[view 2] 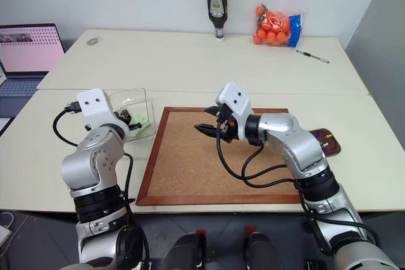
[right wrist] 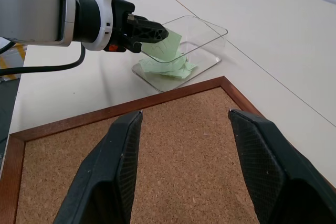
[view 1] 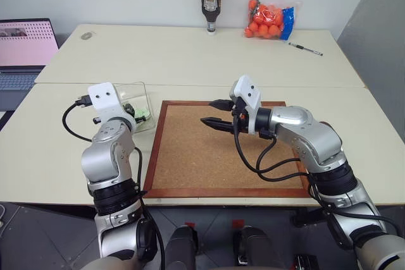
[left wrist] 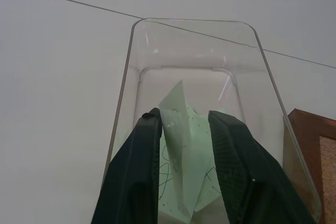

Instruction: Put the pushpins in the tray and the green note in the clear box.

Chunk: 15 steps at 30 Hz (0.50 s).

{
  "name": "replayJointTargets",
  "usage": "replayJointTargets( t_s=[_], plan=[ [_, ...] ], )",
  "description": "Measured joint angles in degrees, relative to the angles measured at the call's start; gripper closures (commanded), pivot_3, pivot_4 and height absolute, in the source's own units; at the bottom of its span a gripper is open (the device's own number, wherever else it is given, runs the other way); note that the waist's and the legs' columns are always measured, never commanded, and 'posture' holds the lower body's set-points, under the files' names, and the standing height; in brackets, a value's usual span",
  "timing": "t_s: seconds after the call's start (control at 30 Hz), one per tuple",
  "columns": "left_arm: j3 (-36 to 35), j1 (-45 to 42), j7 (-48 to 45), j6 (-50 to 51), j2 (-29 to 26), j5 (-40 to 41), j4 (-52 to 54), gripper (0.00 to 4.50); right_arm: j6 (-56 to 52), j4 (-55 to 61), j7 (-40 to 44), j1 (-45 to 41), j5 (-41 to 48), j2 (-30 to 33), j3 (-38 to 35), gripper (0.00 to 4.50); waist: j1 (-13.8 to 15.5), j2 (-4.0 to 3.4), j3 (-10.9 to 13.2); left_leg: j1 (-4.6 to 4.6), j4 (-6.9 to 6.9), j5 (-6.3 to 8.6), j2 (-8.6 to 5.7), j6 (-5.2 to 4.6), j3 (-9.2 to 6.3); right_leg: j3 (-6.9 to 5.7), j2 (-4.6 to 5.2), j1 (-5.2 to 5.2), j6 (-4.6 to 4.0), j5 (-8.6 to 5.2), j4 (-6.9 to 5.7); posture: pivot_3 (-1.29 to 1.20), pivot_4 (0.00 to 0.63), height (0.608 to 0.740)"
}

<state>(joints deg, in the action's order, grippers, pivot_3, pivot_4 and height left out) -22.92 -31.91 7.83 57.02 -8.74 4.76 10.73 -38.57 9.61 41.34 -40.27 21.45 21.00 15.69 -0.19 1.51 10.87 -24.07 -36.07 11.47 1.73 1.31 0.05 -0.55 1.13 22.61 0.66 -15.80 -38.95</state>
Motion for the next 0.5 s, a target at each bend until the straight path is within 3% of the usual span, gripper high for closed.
replayJointTargets(
  t_s=[0.3,0.5],
  plan=[
    [1.66,0.11,0.09,0.39,-0.63,-0.07,0.01,0.47,-0.59,1.43,-0.30,0.83,0.02,0.04,-0.40,1.73,0.01,0.00,0.00,0.00,0.00,0.00,0.00,0.00,0.00,0.01,0.00,0.00,0.00,0.00,0.00,0.00,0.150,0.740],
    [7.76,1.82,-1.20,-3.07,-5.35,-2.77,0.39,0.47,-0.83,1.55,-1.43,1.47,0.04,-0.05,-1.18,1.73,0.00,0.00,0.00,0.00,0.02,0.00,0.02,0.01,0.01,0.03,0.01,0.03,-0.02,0.01,0.00,0.00,0.150,0.740]
  ],
)
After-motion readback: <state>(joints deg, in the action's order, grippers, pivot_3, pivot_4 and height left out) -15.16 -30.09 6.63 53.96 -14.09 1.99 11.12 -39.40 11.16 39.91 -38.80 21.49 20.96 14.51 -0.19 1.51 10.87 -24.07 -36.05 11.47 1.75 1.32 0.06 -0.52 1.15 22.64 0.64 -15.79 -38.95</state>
